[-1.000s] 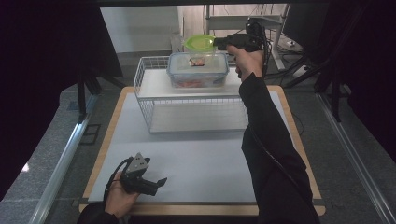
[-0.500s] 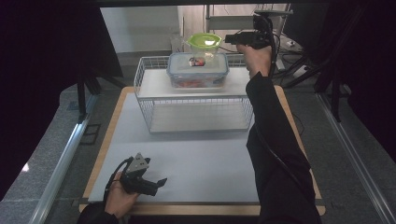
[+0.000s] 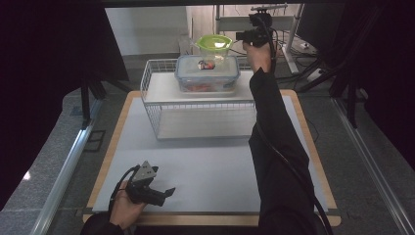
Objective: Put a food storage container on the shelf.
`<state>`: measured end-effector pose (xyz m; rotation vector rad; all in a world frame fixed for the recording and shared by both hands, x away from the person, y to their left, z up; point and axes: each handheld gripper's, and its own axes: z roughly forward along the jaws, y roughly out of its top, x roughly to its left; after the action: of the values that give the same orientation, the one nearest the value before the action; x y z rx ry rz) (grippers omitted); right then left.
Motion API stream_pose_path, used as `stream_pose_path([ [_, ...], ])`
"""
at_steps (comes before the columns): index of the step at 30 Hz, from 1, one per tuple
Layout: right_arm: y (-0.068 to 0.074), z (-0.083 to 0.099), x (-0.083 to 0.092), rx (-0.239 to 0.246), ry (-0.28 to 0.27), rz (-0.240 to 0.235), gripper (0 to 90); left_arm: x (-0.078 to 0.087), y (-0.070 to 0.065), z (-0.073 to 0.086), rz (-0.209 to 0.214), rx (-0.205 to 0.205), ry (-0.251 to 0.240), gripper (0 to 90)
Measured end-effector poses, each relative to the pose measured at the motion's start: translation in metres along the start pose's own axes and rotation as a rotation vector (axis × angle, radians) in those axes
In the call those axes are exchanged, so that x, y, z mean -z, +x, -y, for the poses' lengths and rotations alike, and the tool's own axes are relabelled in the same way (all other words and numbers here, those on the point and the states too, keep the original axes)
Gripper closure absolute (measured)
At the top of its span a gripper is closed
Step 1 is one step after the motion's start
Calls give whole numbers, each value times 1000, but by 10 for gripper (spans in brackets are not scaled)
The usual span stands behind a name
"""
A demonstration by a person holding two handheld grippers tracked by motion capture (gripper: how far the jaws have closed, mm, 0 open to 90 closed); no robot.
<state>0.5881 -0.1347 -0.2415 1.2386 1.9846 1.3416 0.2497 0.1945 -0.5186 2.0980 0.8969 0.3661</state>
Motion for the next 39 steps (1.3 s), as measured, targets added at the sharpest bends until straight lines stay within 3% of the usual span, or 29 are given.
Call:
stream_pose_path([
  [3, 5, -10, -8, 62, 7, 28, 898, 1, 0, 0, 1, 1, 2, 22],
  [6, 8, -15, -18, 90, 37, 40, 893, 1, 0, 1, 1, 3, 1, 22],
  [12, 19, -14, -26, 122, 69, -9, 886, 2, -1, 1, -1, 3, 2, 22],
  [19, 25, -8, -22, 110, 79, -79, 885, 0, -2, 1, -4, -1, 9, 22],
  [27, 34, -5, -15, 117, 90, -108, 869, 0, -2, 1, -7, -3, 11, 22],
  [39, 37, -6, -9, 125, 74, -47, 744, 0, -2, 1, -10, -4, 11, 22],
])
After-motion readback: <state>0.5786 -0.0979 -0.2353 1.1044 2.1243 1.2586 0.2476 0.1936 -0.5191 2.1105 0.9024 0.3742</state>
